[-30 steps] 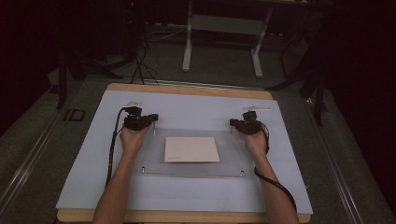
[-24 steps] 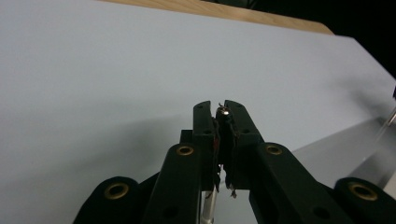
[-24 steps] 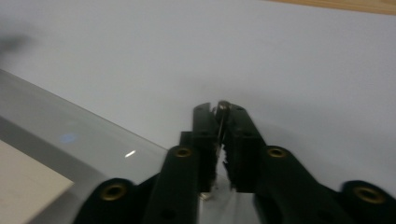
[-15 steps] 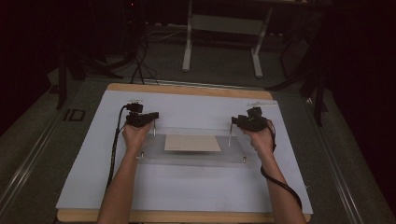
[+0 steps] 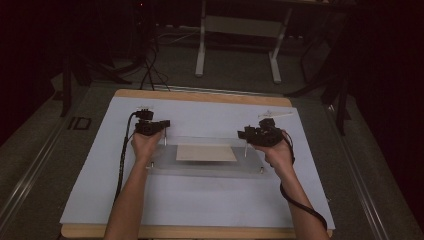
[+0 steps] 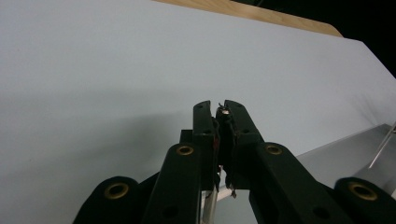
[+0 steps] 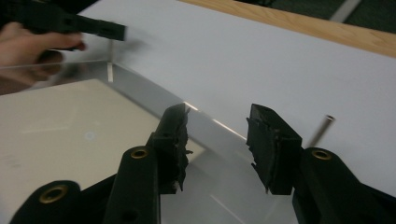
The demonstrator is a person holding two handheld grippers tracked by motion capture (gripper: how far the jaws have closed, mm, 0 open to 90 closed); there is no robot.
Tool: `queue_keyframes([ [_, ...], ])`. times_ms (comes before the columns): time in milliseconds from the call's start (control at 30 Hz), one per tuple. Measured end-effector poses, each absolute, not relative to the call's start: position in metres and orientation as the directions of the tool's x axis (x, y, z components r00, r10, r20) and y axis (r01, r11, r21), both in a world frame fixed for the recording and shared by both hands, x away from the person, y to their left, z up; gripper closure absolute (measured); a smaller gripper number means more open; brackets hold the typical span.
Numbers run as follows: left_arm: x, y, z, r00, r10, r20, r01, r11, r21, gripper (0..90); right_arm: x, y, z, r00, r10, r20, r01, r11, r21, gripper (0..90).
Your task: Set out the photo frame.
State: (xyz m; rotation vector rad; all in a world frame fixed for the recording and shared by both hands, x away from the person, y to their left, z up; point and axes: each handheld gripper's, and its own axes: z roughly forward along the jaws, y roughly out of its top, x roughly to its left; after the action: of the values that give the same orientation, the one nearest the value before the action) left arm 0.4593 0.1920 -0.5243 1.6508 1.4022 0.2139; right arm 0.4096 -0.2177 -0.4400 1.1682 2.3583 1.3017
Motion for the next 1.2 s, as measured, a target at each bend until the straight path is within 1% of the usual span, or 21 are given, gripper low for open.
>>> queue_keyframes([
  [233,0.46,0.192,-0.524,0.332,0.846,-0.418,0.692,0.083,0.717,84.6,0.387,-0.211,-0.425,-0.711,0.68,0.179,0.507,0.32,0.8,58.4],
  [367,0.461,0.192,-0.524,0.327,0.845,-0.422,0.695,0.087,0.713,84.6,0.374,-0.21,-0.419,-0.704,0.682,0.196,0.517,0.303,0.801,61.4],
  [733,0.461,0.193,-0.525,0.325,0.843,-0.428,0.697,0.092,0.711,84.5,0.349,-0.205,-0.407,-0.729,0.674,0.119,0.456,0.348,0.819,64.3],
  [767,0.461,0.193,-0.525,0.325,0.842,-0.43,0.698,0.093,0.71,84.5,0.346,-0.204,-0.406,-0.732,0.671,0.118,0.454,0.35,0.819,66.4],
  [800,0.461,0.193,-0.525,0.325,0.843,-0.429,0.698,0.093,0.71,84.5,0.343,-0.203,-0.405,-0.738,0.666,0.108,0.444,0.358,0.821,71.2],
  [867,0.461,0.193,-0.525,0.324,0.843,-0.429,0.698,0.093,0.71,84.5,0.338,-0.2,-0.404,-0.744,0.663,0.084,0.426,0.374,0.824,77.3],
  [933,0.461,0.193,-0.525,0.325,0.843,-0.429,0.698,0.092,0.71,84.4,0.333,-0.197,-0.405,-0.756,0.65,0.081,0.421,0.388,0.82,81.2],
  [1100,0.461,0.193,-0.525,0.324,0.842,-0.432,0.699,0.094,0.709,84.4,0.322,-0.188,-0.409,-0.781,0.62,0.073,0.407,0.417,0.813,88.6],
  [1200,0.462,0.193,-0.525,0.324,0.841,-0.434,0.7,0.096,0.708,84.4,0.318,-0.185,-0.409,-0.801,0.591,0.097,0.407,0.418,0.812,89.9],
])
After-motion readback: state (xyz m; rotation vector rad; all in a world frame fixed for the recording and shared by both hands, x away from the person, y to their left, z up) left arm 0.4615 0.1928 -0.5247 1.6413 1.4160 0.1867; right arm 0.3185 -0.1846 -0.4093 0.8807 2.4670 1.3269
